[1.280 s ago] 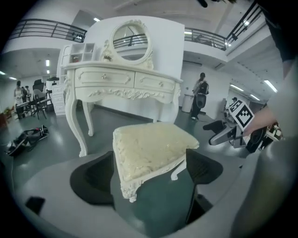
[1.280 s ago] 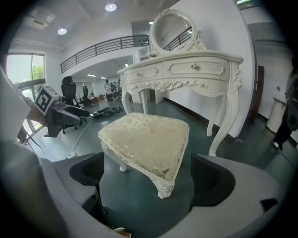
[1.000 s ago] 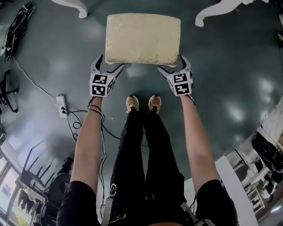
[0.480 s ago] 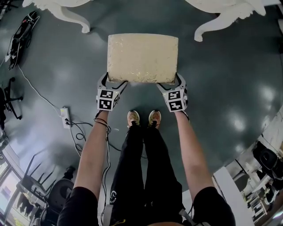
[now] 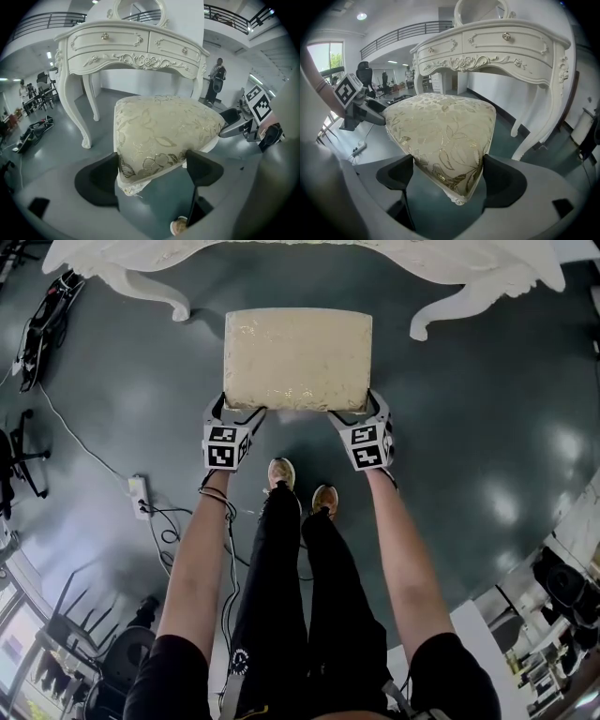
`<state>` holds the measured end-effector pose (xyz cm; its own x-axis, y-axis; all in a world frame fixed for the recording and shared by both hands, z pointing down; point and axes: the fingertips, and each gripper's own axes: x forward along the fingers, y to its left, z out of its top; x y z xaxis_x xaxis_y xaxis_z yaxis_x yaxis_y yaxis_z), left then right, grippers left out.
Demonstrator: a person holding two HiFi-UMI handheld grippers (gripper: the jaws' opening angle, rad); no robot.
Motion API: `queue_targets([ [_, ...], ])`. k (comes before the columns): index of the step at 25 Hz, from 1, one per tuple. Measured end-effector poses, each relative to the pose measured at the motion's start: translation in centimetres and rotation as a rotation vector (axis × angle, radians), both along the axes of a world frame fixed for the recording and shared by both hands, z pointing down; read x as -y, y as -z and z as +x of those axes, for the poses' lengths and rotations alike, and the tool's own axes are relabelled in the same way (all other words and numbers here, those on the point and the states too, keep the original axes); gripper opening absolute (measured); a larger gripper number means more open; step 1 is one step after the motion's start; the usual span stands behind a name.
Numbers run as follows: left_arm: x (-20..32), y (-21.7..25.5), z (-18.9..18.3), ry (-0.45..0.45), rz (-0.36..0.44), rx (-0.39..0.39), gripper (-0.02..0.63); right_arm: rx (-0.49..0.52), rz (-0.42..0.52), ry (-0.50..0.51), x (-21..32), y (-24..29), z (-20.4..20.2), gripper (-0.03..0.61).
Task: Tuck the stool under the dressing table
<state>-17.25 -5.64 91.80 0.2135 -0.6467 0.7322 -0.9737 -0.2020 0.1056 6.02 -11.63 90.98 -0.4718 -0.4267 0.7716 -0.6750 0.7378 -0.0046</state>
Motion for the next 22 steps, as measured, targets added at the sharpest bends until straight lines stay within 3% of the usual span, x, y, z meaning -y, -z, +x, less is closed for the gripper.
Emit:
queue_targets([
  [11,6.7,0.3,-2.2,-0.018,0.046,-0.012,0.474,-0.002,-0.011,-0.063,5.9,-0.1,-2.0,0.482],
  [16,9.2,0.0,-3.0,-0.022,0.020,-0.010,0.474,-0.004,-0.019,-0.070,8.3,-0.4,-2.7,0.482],
  [22,13.0,-0.2,-3.8,0.038,0.013,-0.039,0.474,0.002,-0.004,-0.067,12.5,-0.3,-3.3,0.482],
])
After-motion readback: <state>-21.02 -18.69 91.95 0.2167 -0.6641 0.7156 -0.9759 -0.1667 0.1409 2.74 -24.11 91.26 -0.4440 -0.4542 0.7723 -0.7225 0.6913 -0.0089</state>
